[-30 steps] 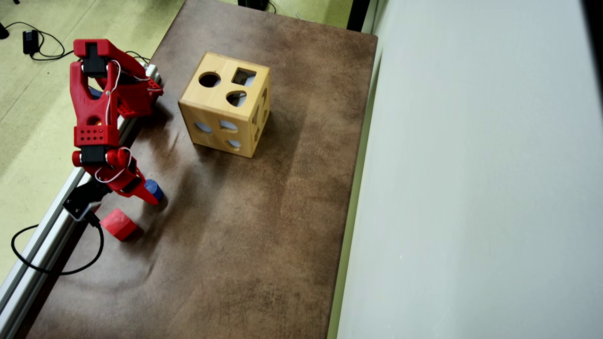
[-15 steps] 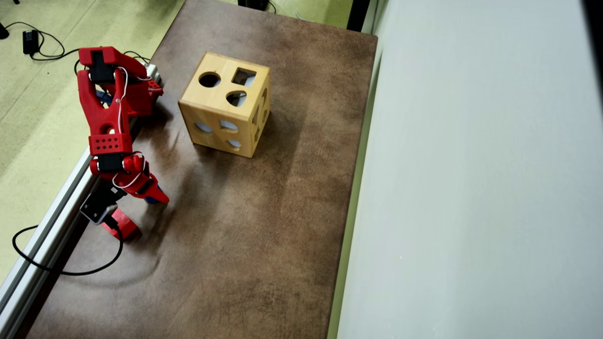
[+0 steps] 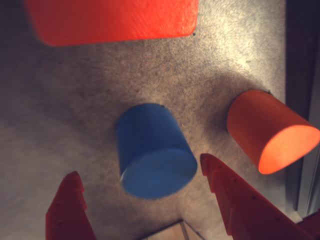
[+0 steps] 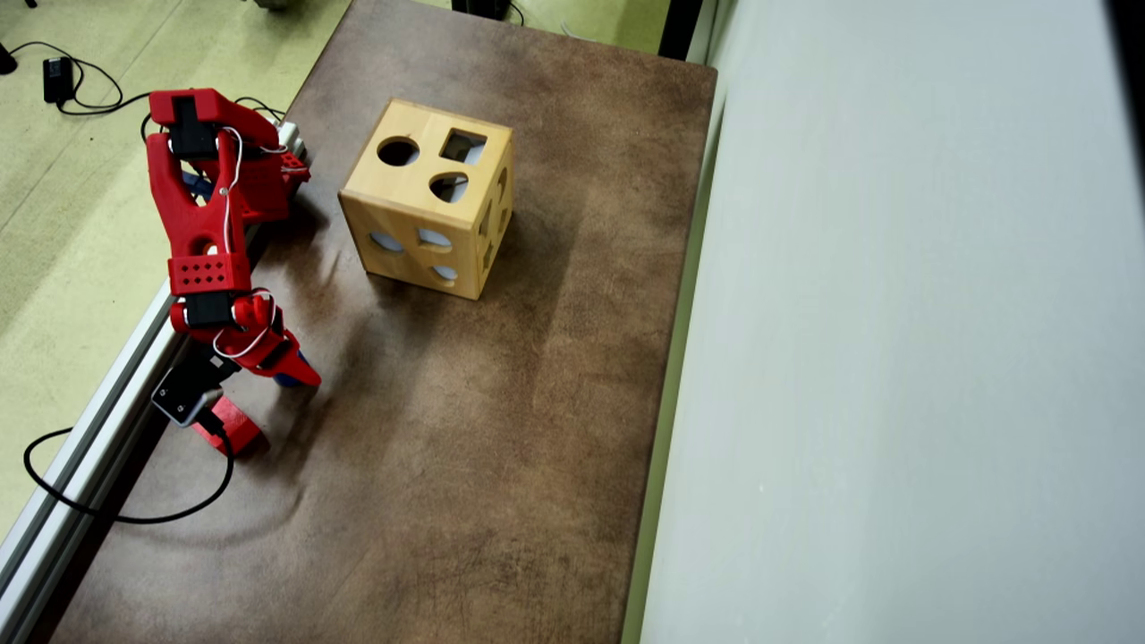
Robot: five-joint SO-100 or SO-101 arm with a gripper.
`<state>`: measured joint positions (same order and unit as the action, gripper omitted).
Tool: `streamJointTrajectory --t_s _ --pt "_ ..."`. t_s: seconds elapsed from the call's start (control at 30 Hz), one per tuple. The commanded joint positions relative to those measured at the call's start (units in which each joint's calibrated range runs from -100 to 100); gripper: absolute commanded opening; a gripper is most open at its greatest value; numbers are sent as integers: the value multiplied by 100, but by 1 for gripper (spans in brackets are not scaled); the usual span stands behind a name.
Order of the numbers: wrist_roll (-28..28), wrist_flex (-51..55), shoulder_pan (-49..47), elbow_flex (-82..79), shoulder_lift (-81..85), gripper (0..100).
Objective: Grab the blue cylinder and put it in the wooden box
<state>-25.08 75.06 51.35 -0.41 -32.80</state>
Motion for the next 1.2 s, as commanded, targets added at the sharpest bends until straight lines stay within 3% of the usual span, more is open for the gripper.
streamJointTrajectory --t_s 0.0,1.17 --pt "10 -39 21 211 -190 37" --pt "-5 -192 266 211 116 37"
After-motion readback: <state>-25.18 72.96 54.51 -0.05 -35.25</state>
